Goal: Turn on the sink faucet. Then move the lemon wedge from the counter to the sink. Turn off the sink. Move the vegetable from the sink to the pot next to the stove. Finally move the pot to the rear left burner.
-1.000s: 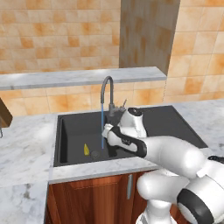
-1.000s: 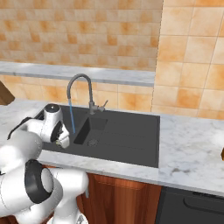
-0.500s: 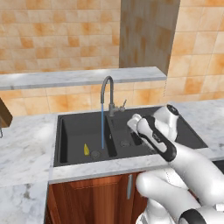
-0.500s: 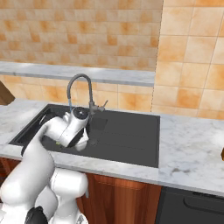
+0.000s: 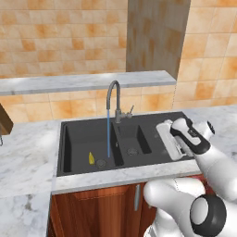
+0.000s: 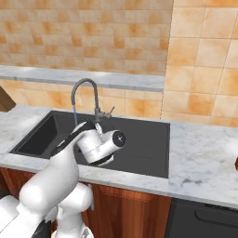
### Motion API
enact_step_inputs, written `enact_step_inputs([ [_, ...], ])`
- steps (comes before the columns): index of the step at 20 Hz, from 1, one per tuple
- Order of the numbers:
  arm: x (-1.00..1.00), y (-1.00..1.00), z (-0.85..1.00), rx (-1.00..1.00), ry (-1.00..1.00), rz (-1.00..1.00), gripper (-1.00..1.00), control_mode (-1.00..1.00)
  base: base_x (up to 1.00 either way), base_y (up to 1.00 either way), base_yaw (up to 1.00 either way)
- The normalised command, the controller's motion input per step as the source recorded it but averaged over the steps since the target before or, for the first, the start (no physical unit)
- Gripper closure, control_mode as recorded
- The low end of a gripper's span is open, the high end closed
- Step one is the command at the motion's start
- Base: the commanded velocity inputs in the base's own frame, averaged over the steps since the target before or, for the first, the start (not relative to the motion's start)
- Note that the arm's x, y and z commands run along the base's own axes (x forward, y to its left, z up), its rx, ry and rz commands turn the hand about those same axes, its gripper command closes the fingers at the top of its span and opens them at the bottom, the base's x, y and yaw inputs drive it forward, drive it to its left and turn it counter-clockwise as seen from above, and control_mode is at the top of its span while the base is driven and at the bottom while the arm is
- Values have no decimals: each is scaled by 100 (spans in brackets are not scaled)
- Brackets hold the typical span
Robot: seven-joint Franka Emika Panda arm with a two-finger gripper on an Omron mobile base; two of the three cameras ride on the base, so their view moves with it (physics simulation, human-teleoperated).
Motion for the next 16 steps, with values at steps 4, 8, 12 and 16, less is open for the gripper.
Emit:
enact_step_inputs([
  [4, 38, -56, 9, 5, -4, 4, -100, -100, 0, 0, 0],
  [8, 42, -41, 32, 9, -1, 2, -100, -100, 0, 0, 0],
  [12, 42, -15, 49, 13, 0, -1, -100, -100, 0, 0, 0],
  [16, 16, 0, 10, 12, 0, -4, -100, -100, 0, 0, 0],
])
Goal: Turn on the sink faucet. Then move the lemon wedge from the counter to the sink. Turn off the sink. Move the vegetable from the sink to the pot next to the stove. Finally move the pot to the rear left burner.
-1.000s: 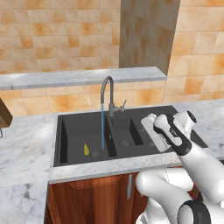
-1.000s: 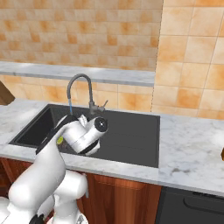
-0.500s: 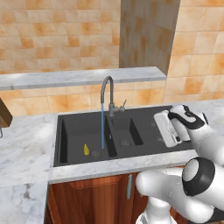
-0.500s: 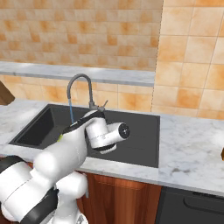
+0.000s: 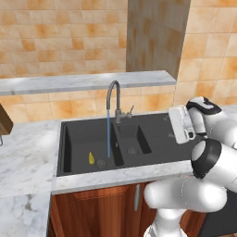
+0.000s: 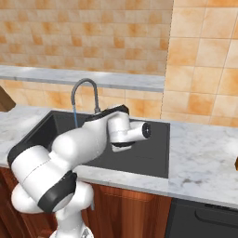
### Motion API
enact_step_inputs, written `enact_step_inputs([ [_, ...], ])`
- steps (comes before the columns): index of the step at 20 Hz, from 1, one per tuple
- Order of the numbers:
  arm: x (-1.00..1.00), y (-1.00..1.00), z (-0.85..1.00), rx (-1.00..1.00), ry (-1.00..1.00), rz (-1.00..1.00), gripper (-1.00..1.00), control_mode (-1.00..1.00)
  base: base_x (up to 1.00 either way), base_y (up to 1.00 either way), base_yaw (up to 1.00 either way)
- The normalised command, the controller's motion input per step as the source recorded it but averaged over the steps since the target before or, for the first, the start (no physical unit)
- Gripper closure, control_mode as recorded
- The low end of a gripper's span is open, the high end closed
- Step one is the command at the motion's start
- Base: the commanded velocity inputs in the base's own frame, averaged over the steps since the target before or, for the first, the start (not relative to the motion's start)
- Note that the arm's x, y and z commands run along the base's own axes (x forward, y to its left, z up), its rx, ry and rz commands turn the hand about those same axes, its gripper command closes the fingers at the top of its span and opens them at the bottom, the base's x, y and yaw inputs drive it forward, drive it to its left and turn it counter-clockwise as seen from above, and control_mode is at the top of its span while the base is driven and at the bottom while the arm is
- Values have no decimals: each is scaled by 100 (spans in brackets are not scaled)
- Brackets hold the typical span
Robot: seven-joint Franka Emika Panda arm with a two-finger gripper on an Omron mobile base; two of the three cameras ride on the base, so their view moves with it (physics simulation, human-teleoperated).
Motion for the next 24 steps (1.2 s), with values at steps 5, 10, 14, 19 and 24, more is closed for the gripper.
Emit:
enact_step_inputs([
  [5, 41, 2, 0, 16, 7, 1, -100, -100, 0, 0, 0],
  [10, 33, 20, 0, 10, 8, -8, -100, -100, 0, 0, 0],
  [14, 45, 0, 0, 13, 14, -12, -100, -100, 0, 0, 0],
  [19, 48, 0, 0, 7, 18, -18, -100, -100, 0, 0, 0],
  [24, 58, 5, 0, 2, 20, -11, -100, -100, 0, 0, 0],
])
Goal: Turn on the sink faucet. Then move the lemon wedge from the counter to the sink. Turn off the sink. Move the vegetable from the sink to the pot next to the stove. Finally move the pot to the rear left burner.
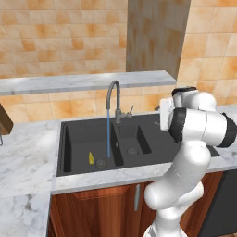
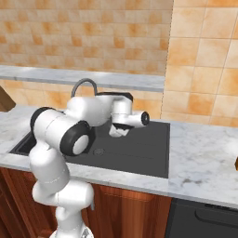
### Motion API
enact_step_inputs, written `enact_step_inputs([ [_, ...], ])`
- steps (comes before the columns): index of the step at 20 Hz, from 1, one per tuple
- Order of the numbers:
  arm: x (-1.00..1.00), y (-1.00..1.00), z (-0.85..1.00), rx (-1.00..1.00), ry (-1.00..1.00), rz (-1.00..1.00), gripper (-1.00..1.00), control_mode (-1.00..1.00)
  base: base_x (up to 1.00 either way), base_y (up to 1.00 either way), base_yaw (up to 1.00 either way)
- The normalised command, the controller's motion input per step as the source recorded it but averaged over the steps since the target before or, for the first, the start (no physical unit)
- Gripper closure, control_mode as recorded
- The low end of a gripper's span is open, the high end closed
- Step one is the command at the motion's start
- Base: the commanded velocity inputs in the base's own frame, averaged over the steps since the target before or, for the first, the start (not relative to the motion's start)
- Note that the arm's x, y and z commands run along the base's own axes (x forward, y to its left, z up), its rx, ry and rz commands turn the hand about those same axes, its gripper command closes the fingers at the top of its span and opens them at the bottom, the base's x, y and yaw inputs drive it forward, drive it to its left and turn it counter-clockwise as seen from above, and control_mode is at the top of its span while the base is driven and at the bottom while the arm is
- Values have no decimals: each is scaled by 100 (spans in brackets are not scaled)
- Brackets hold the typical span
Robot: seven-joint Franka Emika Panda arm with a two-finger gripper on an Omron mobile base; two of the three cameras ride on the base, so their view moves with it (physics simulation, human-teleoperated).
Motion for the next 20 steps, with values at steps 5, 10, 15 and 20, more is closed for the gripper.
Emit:
enact_step_inputs([
  [5, 53, 12, 0, 4, 14, -2, -100, -100, 0, 0, 0],
  [10, 27, 5, -2, 8, 10, 0, -100, -100, 0, 0, 0],
  [15, 26, 2, -5, 8, 11, 0, -100, -100, 0, 0, 0],
  [20, 36, 1, -9, 8, 12, -1, -100, -100, 0, 0, 0],
])
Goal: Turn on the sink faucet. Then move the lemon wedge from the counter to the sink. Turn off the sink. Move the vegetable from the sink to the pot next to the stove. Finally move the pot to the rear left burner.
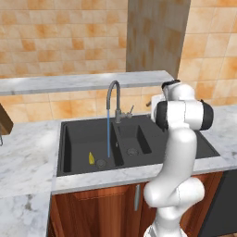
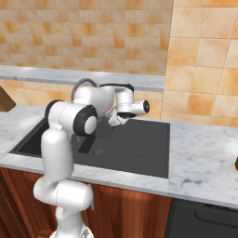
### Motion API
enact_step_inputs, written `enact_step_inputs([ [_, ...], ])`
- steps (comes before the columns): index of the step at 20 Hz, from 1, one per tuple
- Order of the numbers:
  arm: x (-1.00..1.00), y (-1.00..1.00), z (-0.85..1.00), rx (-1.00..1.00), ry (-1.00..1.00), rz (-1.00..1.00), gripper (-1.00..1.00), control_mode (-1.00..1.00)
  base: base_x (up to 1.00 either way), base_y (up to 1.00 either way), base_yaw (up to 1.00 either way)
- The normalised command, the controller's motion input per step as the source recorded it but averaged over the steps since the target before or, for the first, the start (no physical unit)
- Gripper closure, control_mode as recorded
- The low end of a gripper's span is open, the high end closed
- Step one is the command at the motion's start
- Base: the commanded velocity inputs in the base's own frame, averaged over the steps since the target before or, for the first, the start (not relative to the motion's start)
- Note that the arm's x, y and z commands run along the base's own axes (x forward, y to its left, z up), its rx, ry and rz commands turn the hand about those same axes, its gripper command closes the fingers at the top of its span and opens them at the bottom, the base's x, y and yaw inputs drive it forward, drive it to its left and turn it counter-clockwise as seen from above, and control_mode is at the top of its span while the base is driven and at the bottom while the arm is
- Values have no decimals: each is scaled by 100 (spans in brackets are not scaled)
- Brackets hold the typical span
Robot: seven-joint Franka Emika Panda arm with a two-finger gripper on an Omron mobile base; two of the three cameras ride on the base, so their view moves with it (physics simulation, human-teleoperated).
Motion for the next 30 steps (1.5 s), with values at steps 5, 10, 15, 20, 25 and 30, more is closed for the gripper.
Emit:
enact_step_inputs([
  [5, 36, 3, -10, 8, 10, -2, -100, -100, 0, 0, 0],
  [10, 35, 4, -10, 7, 9, -2, -100, -100, 0, 0, 0],
  [15, 32, 9, -11, 7, 9, -2, -100, -100, 0, 0, 0],
  [20, 30, 12, -13, 6, 8, -2, -100, -100, 0, 0, 0],
  [25, 29, 11, -15, 5, 8, -2, -100, -100, 0, 0, 0],
  [30, 29, 11, -14, 4, 8, -2, -100, -100, 0, 0, 0],
])
